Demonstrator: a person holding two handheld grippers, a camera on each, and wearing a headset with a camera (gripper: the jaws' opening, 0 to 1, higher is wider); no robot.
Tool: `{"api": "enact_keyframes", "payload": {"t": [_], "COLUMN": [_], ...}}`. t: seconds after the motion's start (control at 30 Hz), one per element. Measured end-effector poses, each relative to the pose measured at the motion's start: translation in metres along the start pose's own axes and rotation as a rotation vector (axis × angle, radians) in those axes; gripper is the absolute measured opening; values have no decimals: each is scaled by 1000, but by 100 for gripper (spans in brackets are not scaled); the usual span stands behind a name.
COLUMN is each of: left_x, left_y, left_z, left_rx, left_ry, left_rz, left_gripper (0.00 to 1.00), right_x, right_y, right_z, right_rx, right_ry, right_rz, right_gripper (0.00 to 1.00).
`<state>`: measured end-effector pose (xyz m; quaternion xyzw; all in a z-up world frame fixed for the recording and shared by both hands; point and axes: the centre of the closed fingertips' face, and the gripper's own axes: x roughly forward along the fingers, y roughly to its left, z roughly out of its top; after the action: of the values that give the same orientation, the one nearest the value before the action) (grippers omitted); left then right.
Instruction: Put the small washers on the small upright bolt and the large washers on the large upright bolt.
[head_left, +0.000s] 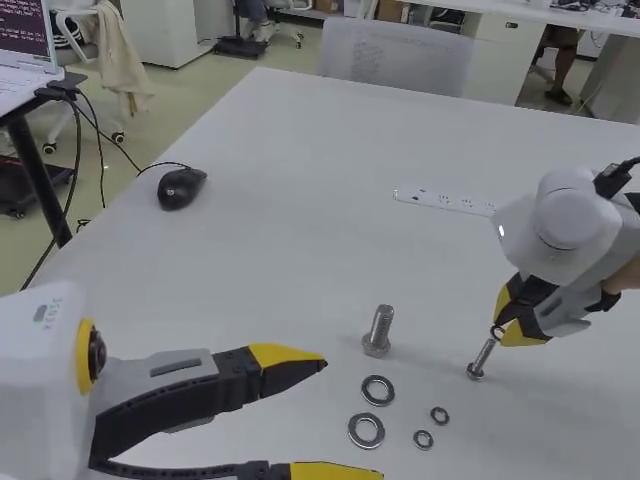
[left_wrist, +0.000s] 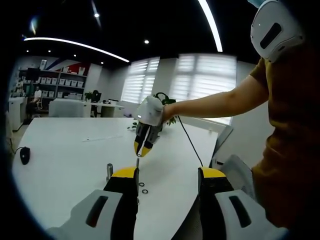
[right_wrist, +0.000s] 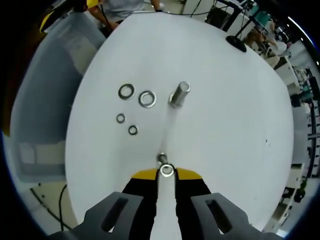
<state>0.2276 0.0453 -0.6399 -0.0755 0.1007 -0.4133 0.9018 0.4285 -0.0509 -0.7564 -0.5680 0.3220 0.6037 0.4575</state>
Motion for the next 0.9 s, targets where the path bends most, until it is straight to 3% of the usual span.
{"api": "enact_keyframes", "payload": {"t": [0.9], "left_x": [0], "left_y": [3], "left_z": [-2], "left_rx": [-17], "left_ry": [-4], "left_rz": [13], "left_gripper": [46], "right_x": [20], "right_y": [2], "right_z": [-3], "right_rx": [-23], "right_ry": [31], "right_rz": [34], "right_gripper": [12]}}
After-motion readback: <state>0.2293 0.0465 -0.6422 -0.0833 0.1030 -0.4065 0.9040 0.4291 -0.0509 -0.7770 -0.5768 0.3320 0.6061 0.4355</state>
